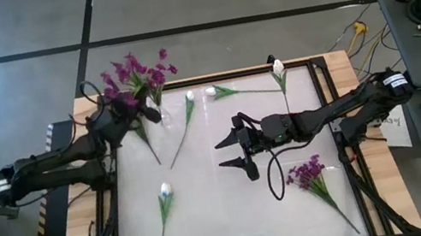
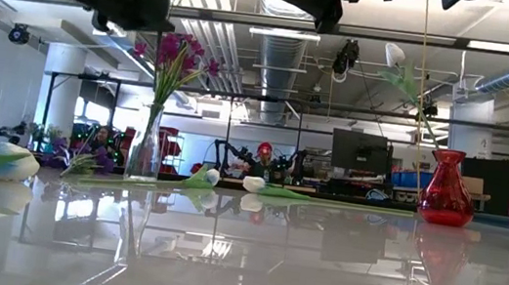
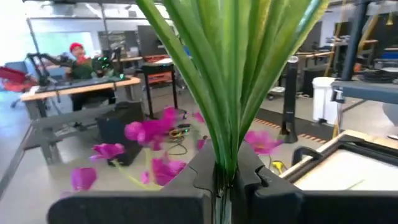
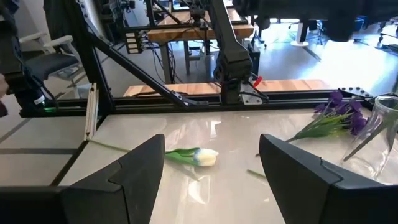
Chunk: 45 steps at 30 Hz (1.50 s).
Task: Sort flowers into vase by color
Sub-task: Put the left violet flower into the transparent vase
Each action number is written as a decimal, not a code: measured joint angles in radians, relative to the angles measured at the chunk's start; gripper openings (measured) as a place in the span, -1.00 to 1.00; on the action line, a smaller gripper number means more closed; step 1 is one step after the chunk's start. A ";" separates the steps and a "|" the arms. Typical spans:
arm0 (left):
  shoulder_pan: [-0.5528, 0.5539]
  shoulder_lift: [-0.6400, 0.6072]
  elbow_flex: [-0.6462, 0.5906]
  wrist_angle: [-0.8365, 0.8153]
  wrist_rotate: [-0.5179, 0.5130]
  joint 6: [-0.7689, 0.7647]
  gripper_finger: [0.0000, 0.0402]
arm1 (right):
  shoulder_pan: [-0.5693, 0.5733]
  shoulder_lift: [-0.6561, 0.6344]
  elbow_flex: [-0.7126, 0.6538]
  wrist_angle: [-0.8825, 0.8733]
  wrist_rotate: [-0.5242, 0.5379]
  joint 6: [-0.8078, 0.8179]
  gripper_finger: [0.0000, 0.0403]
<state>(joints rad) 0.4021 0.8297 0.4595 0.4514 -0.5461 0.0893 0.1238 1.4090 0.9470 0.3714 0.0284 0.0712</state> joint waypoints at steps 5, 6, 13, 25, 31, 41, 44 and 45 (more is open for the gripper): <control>0.065 0.021 0.000 0.000 0.071 -0.041 -1.00 | 0.000 0.000 0.000 -0.001 0.000 0.009 0.25; 0.067 0.024 0.000 0.000 0.078 -0.051 -1.00 | 0.000 0.000 0.000 -0.001 0.000 0.009 0.25; 0.067 0.061 -0.002 -0.034 0.060 -0.072 -1.00 | 0.000 0.000 0.000 -0.001 0.000 0.008 0.26; 0.071 0.109 -0.002 -0.060 0.056 -0.187 -0.90 | 0.000 0.000 -0.001 -0.001 0.000 0.007 0.29; 0.071 0.109 -0.002 -0.076 0.056 -0.200 -0.65 | 0.000 0.000 -0.001 -0.005 -0.001 0.007 0.28; 0.059 0.079 -0.002 -0.250 0.059 -0.228 -0.16 | 0.000 0.000 -0.001 -0.024 -0.001 0.008 0.30; 0.050 0.074 -0.002 -0.299 0.061 -0.249 -0.03 | 0.000 0.000 -0.001 -0.024 -0.001 0.008 0.29; 0.047 0.074 -0.002 -0.313 0.061 -0.255 0.01 | 0.000 0.000 -0.001 -0.024 -0.001 0.008 0.29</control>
<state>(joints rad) 0.4487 0.9035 0.4580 0.1385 -0.4850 -0.1656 0.1238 1.4094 0.9459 0.3476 0.0277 0.0788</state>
